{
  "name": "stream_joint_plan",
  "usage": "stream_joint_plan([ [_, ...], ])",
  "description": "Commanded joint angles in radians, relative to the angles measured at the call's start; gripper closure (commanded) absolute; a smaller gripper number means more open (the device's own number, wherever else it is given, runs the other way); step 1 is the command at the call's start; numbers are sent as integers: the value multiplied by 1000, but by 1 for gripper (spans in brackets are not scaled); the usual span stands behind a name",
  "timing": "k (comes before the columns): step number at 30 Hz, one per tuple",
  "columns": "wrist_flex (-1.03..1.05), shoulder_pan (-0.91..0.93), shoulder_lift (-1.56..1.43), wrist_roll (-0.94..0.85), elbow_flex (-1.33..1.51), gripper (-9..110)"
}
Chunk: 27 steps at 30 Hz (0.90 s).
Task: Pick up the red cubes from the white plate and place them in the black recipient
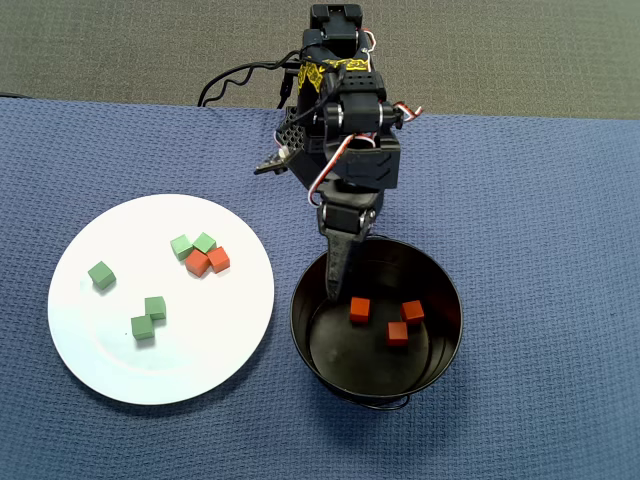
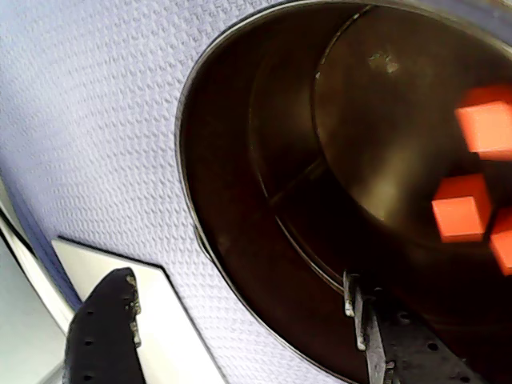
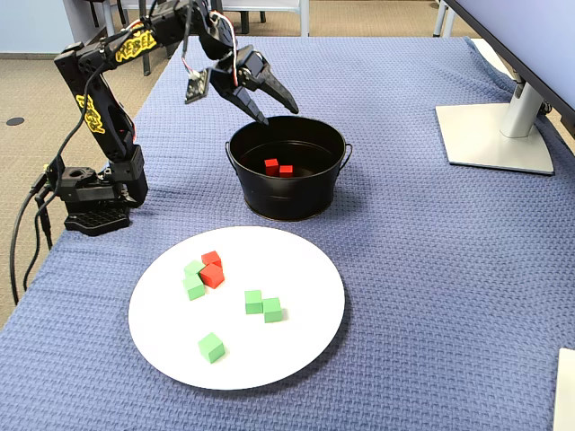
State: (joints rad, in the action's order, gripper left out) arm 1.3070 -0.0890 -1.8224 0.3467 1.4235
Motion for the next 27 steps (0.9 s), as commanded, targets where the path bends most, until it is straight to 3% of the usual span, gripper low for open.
stream_joint_plan([
  [1, 74, 63, -75, -319, -137, 78],
  [4, 183, 106, -97, -417, -201, 85],
  [8, 245, 218, -150, -673, -146, 87],
  [12, 242, 301, -195, -1103, 5, 82],
  [17, 87, 449, -190, -1591, 166, 78],
  [23, 44, 555, -127, -1910, 241, 79],
  [27, 23, 597, -84, -1980, 258, 79],
])
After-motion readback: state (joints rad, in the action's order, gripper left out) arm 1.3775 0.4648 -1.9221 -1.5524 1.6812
